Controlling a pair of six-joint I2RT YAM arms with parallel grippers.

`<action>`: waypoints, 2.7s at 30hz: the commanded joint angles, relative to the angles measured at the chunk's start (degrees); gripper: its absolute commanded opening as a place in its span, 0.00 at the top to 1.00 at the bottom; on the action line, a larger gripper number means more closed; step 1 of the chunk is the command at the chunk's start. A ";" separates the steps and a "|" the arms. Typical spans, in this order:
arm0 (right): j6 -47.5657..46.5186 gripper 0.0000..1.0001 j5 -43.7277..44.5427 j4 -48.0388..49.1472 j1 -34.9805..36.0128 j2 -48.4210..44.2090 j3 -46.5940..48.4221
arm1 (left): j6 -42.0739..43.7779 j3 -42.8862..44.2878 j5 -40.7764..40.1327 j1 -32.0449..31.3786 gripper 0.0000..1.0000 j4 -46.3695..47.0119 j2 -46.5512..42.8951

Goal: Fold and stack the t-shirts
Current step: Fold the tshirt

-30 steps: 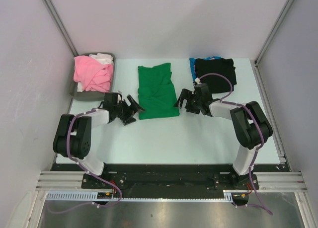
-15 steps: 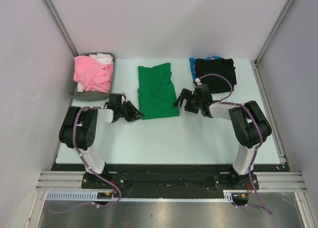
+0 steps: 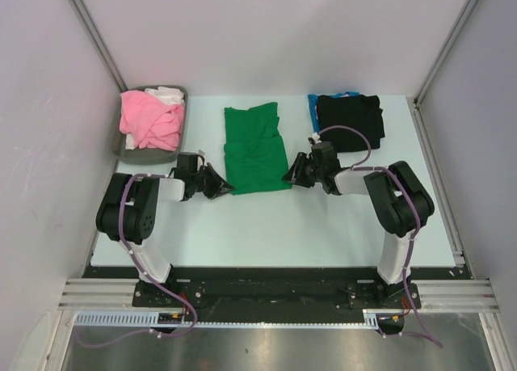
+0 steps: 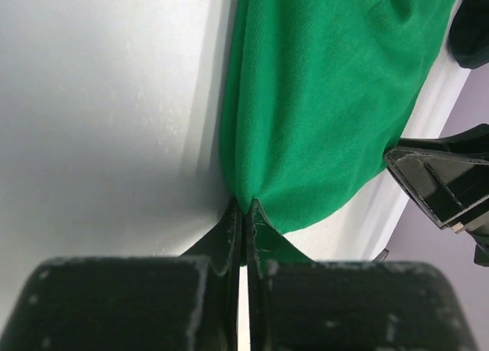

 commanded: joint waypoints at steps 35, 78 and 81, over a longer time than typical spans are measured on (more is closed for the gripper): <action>4.45 1.00 26.74 -21.67 28.73 -48.88 -24.45 | -7.73 -25.42 -18.91 -17.55 1.00 -29.41 -64.07; -0.23 0.83 1.26 -10.43 -5.37 5.76 21.71 | 2.22 32.50 -11.01 -3.76 0.82 -16.33 9.21; 0.38 0.42 1.17 -10.78 -7.04 10.76 28.04 | 0.99 36.62 -11.62 -1.74 0.19 -16.67 12.56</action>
